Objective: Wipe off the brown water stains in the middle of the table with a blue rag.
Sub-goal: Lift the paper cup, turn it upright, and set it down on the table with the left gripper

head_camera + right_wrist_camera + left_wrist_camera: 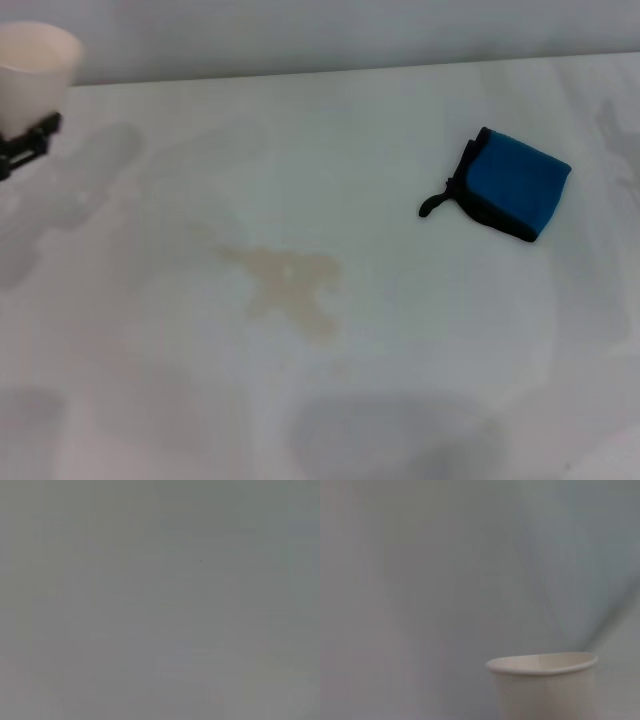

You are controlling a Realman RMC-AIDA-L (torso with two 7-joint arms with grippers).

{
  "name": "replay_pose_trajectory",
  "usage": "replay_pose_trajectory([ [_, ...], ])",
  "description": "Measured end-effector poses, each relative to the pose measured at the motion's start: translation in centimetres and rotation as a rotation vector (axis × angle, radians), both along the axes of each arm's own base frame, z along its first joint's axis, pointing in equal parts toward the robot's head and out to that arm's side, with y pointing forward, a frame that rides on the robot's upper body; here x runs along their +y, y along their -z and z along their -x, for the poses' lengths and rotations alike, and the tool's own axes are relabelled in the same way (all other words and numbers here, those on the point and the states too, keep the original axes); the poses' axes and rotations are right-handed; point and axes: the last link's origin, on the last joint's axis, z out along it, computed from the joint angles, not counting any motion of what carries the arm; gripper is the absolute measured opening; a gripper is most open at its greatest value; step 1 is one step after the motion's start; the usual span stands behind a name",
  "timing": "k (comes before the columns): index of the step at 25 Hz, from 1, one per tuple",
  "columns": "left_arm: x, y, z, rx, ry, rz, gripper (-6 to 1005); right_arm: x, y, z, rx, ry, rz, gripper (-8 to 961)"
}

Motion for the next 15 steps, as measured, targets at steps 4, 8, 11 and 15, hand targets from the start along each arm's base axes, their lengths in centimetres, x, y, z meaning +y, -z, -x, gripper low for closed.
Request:
replay_pose_trajectory([
  [4, -2.1, 1.2, 1.9, -0.223, -0.053, -0.156, 654, 0.0, 0.0, 0.0, -0.015, 0.001, 0.004, 854],
  [8, -3.8, 3.1, 3.4, -0.34, -0.141, -0.252, 653, -0.2, 0.0, -0.2, -0.036, 0.006, 0.008, 854],
  [11, -4.5, 4.3, 4.1, -0.395, -0.208, -0.295, 652, -0.3, 0.1, -0.2, -0.041, 0.006, 0.014, 854],
  [15, -5.0, 5.9, 5.0, -0.454, -0.329, -0.35, 652, -0.5, 0.3, -0.3, -0.042, 0.005, 0.019, 854],
])
